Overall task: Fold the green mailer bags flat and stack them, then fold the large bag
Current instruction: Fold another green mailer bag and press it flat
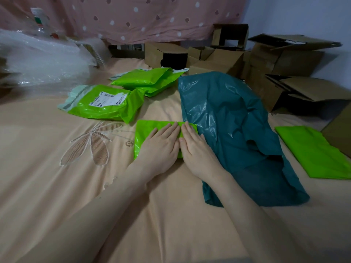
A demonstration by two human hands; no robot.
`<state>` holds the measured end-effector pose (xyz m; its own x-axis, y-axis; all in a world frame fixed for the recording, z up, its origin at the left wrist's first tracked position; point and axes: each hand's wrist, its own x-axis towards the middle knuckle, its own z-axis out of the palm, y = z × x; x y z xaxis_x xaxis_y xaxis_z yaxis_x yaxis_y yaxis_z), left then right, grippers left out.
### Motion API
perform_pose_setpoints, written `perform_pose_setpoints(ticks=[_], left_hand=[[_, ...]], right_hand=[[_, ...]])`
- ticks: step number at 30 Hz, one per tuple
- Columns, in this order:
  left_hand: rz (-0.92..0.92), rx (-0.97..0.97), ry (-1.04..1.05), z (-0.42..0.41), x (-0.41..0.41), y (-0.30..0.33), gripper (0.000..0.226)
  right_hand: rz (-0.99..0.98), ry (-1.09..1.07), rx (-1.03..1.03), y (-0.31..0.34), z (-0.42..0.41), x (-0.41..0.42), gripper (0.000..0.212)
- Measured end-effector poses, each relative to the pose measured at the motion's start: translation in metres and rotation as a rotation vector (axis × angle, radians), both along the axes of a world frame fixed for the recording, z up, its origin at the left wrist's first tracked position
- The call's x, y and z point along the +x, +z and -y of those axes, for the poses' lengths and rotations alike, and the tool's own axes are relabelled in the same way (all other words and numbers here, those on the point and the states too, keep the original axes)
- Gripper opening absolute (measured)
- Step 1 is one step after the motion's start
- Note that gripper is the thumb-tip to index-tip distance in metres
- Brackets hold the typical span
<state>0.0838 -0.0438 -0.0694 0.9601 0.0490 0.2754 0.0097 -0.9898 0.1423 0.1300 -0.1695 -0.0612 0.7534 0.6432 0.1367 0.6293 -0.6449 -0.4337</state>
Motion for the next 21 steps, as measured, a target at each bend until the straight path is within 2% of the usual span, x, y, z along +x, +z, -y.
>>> perform_pose_setpoints(ticks=[2,8,9,11,14,18,21], left_hand=[[0.007,-0.003,0.005,0.001,0.000,0.000,0.083],[0.006,-0.032,0.004,0.002,0.000,0.000,0.079],[0.003,-0.055,0.002,0.002,0.000,0.000,0.075],[0.009,-0.112,0.002,0.001,-0.003,0.002,0.072],[0.067,-0.132,0.060,-0.007,-0.010,0.007,0.083],[0.042,-0.049,0.127,-0.026,-0.019,0.002,0.088],[-0.026,-0.012,0.075,-0.033,-0.020,-0.007,0.090]], right_hand=[[0.019,-0.031,-0.021,0.001,0.000,-0.002,0.053],[-0.106,-0.037,0.006,0.007,0.002,-0.004,0.054],[-0.090,-0.035,0.009,0.007,0.002,-0.005,0.054],[0.060,-0.063,-0.025,0.008,0.001,-0.005,0.055],[0.307,-0.026,-0.037,0.015,-0.006,-0.009,0.054],[0.315,0.108,-0.106,0.010,-0.026,-0.016,0.053],[0.299,0.105,-0.128,0.002,-0.030,-0.016,0.065]])
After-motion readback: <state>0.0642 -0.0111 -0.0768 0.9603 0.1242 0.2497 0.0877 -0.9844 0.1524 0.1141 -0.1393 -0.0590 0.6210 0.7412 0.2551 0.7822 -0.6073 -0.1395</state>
